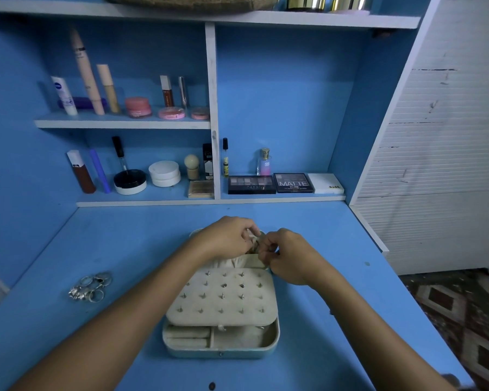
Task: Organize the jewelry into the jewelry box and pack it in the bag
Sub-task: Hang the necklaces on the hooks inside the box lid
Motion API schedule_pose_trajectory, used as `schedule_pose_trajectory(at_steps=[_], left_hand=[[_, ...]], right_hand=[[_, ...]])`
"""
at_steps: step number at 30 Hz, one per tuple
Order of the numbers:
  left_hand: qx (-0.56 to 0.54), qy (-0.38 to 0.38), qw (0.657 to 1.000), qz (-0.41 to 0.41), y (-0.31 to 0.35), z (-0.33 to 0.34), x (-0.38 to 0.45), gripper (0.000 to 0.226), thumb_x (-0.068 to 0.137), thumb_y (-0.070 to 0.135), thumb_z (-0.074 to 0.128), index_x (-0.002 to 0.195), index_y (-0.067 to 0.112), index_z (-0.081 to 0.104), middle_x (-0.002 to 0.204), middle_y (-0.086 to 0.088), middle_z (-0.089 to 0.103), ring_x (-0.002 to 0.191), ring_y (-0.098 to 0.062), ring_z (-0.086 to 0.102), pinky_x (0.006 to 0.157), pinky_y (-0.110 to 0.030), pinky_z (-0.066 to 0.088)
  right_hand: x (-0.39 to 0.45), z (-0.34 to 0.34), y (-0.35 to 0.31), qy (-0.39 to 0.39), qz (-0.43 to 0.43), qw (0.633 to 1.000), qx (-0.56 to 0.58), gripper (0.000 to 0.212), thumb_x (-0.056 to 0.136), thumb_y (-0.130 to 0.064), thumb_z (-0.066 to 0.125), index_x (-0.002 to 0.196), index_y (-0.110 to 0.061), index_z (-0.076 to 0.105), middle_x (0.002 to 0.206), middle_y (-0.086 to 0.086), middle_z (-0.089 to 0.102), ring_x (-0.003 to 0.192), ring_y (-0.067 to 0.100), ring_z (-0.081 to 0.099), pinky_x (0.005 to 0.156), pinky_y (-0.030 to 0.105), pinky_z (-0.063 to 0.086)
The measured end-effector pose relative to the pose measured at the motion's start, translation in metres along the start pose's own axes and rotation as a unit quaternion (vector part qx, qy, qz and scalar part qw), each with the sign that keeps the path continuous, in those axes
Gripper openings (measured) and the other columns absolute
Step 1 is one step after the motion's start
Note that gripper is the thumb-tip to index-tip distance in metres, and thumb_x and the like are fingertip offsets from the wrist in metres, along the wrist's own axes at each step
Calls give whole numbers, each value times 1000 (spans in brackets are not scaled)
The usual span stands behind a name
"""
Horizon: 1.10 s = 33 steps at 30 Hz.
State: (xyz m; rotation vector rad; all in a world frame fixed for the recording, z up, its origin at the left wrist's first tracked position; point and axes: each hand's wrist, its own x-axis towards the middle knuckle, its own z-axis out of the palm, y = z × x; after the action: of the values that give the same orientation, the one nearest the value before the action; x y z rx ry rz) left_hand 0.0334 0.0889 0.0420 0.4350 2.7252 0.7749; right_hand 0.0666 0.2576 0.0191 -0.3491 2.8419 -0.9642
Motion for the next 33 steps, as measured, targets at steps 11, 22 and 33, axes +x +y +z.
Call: schedule_pose_trajectory(at_steps=[11,22,33], left_hand=[[52,-31,998,-3,7,3,1,34,88,11,50,82,37,72,88,6,70,85,-18,64,74,-36,55],[24,-65,996,-56,8,-3,-6,18,90,20,52,84,18,69,77,3,58,69,-15,49,63,-27,39],[53,-40,997,-29,2,-4,-13,9,82,24,66,82,30,73,87,13,69,86,-9,63,79,-28,53]], right_hand=[[0,0,0,-2,5,1000,11,24,87,-1,53,78,-21,64,94,0,65,66,6,54,55,14,39],[-1,0,0,-4,6,1000,12,20,88,-3,55,81,-18,65,90,1,67,63,5,54,53,12,40],[3,2,-6,-8,58,998,14,15,88,-18,61,78,-23,71,87,-4,71,83,15,66,65,21,52]])
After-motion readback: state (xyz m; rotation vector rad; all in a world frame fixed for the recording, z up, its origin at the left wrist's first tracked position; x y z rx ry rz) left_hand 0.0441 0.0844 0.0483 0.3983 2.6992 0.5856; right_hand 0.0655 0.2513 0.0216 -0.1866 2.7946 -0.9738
